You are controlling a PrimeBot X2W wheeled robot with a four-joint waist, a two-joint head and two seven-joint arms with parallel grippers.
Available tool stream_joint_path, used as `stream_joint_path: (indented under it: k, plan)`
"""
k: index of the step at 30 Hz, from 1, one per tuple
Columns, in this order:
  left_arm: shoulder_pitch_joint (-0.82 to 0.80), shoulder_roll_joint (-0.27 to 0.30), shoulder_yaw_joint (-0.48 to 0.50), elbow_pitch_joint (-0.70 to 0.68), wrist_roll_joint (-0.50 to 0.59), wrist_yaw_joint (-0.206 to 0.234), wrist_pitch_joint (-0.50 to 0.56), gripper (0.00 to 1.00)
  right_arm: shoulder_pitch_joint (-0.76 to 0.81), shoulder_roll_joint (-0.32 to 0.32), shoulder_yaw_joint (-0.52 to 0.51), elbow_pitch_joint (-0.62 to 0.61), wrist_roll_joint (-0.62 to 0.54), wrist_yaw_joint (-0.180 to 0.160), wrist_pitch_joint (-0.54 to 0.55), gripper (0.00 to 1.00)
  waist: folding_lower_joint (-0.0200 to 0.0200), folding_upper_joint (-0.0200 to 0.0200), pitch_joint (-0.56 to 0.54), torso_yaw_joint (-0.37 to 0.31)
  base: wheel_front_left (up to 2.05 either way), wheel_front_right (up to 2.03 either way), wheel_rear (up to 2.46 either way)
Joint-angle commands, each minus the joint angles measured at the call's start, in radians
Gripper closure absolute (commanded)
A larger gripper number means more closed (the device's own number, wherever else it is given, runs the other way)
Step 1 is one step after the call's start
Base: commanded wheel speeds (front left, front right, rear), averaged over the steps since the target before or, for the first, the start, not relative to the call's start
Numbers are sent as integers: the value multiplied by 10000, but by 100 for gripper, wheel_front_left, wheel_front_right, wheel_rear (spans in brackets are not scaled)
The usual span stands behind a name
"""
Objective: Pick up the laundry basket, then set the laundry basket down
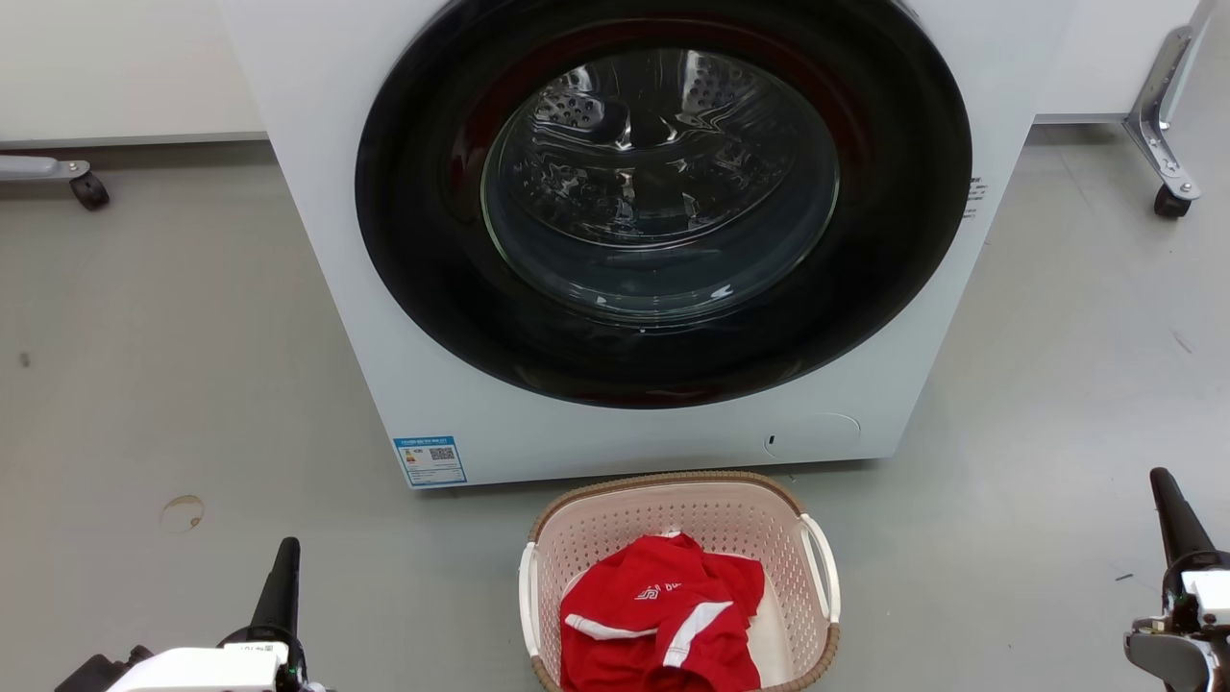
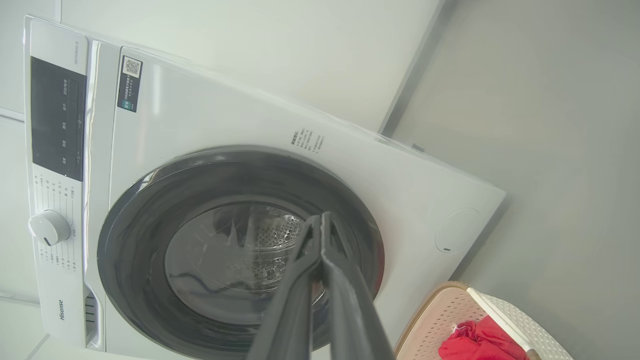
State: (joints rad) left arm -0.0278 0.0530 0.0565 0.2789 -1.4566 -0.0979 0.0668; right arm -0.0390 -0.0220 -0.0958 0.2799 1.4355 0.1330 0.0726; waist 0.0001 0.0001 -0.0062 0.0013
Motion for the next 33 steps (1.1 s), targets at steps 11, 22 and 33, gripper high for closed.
stream_joint_path:
  k: [11, 22, 33]
  plan:
    - [-738, -5, 512, -324, -1174, -277, 369, 100, -646, -281, -118, -338, 1341, -22, 324, 100, 0, -1, 70, -10, 0, 0, 0]
    - [-804, -28, 576, -334, -1517, -328, 467, 100, -690, -283, -184, -351, 1728, -23, 409, 100, 0, -1, 93, -13, 0, 0, 0]
    - [-804, -28, 576, -335, -1518, -328, 466, 100, -690, -283, -183, -351, 1729, -23, 409, 100, 0, -1, 93, -13, 0, 0, 0]
